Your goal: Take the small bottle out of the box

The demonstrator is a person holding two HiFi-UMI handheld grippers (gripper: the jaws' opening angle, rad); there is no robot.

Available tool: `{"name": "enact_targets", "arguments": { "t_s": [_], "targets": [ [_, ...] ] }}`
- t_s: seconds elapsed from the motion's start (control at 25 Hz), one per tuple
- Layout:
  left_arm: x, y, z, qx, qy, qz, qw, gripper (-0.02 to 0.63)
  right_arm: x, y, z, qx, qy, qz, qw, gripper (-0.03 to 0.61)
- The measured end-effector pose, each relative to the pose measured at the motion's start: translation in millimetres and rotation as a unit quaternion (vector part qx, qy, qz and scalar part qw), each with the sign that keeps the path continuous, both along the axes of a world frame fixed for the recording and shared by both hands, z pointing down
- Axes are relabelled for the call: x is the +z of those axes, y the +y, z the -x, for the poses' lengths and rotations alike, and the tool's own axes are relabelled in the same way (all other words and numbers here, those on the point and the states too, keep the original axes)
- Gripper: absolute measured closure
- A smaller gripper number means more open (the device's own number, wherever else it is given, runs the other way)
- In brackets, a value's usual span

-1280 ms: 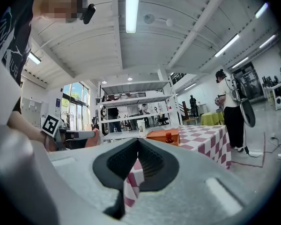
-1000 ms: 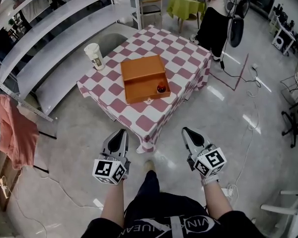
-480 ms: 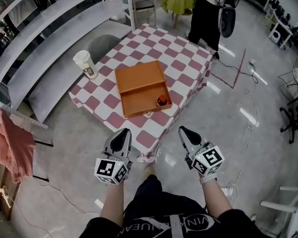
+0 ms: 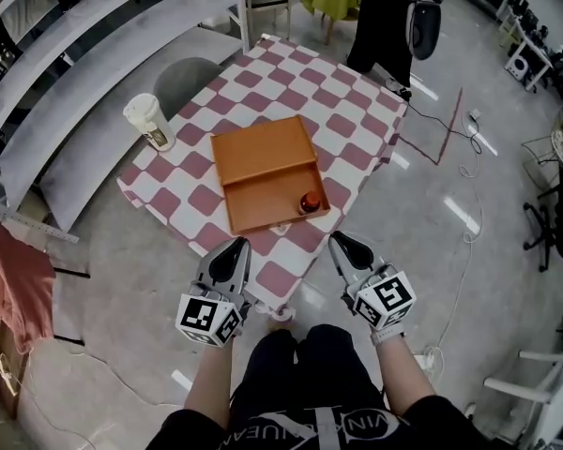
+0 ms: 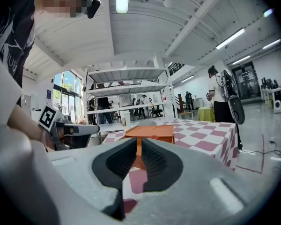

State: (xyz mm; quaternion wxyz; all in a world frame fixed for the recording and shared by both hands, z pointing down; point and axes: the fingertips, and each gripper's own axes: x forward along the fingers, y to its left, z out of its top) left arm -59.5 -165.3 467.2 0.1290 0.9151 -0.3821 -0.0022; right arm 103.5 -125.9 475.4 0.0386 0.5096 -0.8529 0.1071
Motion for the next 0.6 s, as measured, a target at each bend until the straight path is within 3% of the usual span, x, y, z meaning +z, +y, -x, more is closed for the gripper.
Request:
{"name": "enact_targets", "arguments": {
  "t_s": [0.44, 0.6],
  "targets": [
    [23.4, -19.5, -15.5, -0.026, -0.008, 0.031, 0.9992, 0.586, 22.2, -50.5, -1.6, -0.028, 0.074, 0.01, 0.997, 0.551],
    [24.2, -30.8, -23.1, -0.027, -0.015, 0.028, 0.9991, 0.586, 28.2, -65.3, -3.8, -0.039, 0.07, 0.02, 0.997, 0.516]
  ]
}}
